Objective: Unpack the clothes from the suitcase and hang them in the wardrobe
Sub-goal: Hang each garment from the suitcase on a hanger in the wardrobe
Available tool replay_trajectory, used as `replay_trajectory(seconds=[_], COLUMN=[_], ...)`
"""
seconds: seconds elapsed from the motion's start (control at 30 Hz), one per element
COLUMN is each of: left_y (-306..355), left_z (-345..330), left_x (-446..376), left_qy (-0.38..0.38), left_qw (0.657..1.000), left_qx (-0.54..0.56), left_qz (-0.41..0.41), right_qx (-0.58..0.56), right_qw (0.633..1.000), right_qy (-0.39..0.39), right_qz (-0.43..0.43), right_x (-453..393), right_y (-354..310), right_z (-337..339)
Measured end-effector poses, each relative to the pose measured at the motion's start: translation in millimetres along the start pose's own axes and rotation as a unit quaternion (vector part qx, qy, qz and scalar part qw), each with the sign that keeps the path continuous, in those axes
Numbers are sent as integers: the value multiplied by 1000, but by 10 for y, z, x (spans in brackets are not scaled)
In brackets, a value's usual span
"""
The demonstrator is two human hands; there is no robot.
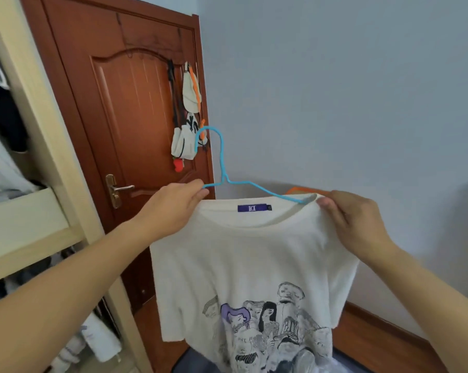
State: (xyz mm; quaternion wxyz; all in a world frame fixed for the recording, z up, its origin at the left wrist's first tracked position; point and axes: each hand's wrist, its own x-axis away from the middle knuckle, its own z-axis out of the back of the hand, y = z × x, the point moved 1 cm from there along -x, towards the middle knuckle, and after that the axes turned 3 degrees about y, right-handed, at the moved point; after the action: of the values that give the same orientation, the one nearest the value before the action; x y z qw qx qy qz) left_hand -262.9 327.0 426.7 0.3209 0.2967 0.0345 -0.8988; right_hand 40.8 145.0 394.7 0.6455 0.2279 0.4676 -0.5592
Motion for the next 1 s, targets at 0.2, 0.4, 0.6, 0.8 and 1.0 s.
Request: replay_trajectory(seconds=[0.2, 0.4, 0.6, 0.8, 1.0], left_y=[-370, -924, -1608, -2929, -4232], left_z=[350, 1100, 2025, 2784, 3539], left_x=[2, 85, 418, 787, 824], left_qy=[38, 69, 81, 128, 241], left_qw=[996, 982, 981, 967, 908], left_qx=[-33, -52, -42, -104, -193], left_qz=[75, 168, 170, 195, 282], right_qx=[-235, -306, -238, -371, -352], right_qw=[931, 866, 862, 844, 912], right_qy=[-264, -395, -436, -383, -212], right_qz=[-94, 15, 98, 50, 22], right_x=[-247, -883, -1538, -2012, -2616], right_y=[-308, -1187, -2120, -3248, -4430], right_z=[-384, -864, -1521, -2094, -2846])
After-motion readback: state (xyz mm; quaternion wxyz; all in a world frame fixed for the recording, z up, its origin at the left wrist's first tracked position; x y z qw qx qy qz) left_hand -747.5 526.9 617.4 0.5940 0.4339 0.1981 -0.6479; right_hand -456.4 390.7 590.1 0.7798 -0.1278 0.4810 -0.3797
